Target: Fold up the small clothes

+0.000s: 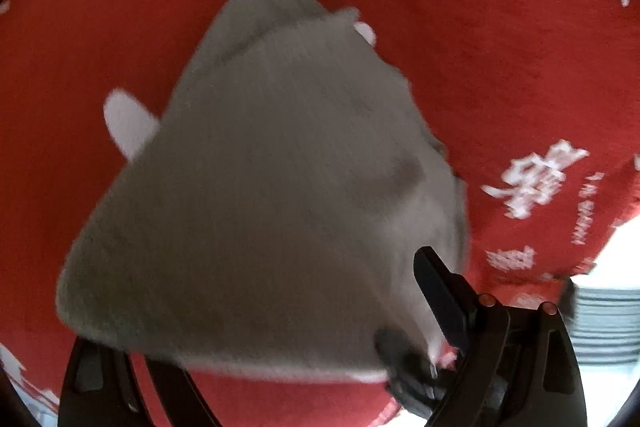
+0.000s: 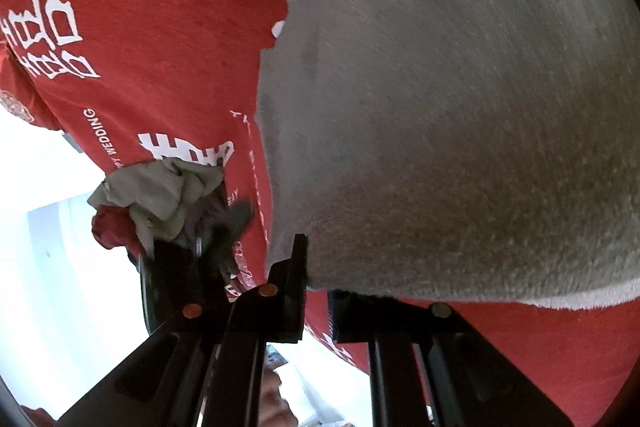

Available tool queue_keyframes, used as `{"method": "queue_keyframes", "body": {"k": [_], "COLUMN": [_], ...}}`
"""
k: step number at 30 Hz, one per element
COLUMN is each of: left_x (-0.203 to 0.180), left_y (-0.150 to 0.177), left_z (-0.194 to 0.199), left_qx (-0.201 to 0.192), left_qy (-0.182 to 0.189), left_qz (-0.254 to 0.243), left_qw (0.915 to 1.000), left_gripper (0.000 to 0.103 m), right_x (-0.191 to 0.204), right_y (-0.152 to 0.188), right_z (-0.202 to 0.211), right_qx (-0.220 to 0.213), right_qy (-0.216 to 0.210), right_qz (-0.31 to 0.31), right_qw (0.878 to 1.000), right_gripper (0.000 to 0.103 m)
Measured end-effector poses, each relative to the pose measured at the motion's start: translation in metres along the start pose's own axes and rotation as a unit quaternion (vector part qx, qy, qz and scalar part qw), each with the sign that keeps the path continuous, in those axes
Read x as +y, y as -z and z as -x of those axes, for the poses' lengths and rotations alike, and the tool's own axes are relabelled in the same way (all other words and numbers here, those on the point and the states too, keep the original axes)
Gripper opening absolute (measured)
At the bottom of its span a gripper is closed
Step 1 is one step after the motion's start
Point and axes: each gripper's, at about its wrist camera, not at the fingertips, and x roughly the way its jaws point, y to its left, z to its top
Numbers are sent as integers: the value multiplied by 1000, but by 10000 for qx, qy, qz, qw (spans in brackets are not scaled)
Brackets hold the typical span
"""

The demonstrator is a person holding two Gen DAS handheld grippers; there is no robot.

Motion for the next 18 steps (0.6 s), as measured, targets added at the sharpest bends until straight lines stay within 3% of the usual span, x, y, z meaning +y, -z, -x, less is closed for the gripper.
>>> {"method": "queue_keyframes", "body": {"k": [4, 7, 9, 11, 14, 15, 17, 18], "left_x": [-6, -20, -42, -66, -87, -85, -86, -86], "left_y": [-11, -11, 0, 18, 38, 40, 46, 48], "left_z": [-6, -5, -1, -1, -6, -3, -7, -8], "left_qx": [-231, -407, -644, -926, -1163, -1178, -1205, -1222], "left_qy": [-968, -1361, -1889, -2385, -2805, -2859, -3007, -3045], "left_qz": [-258, -703, -1547, -2464, -3392, -3525, -3792, -3880], "left_qw": [9947, 9874, 9676, 9348, 8904, 8832, 8667, 8613], "left_gripper": [32, 21, 19, 19, 19, 19, 19, 19], "right_x": [-4, -3, 3, 17, 46, 57, 83, 95], "right_y": [5, 6, 4, -1, -16, -23, -45, -55], "right_z": [-5, -4, 2, 14, 35, 41, 46, 44], "right_qx": [154, 328, 473, 573, 568, 526, 513, 526], "right_qy": [174, 290, 445, 816, 1354, 1474, 1665, 1694], "right_qz": [102, 160, 302, 609, 1249, 1426, 1734, 1861], "right_qw": [9997, 9989, 9974, 9932, 9813, 9773, 9693, 9664], "right_gripper": [9, 9, 13, 14, 19, 26, 73, 77]}}
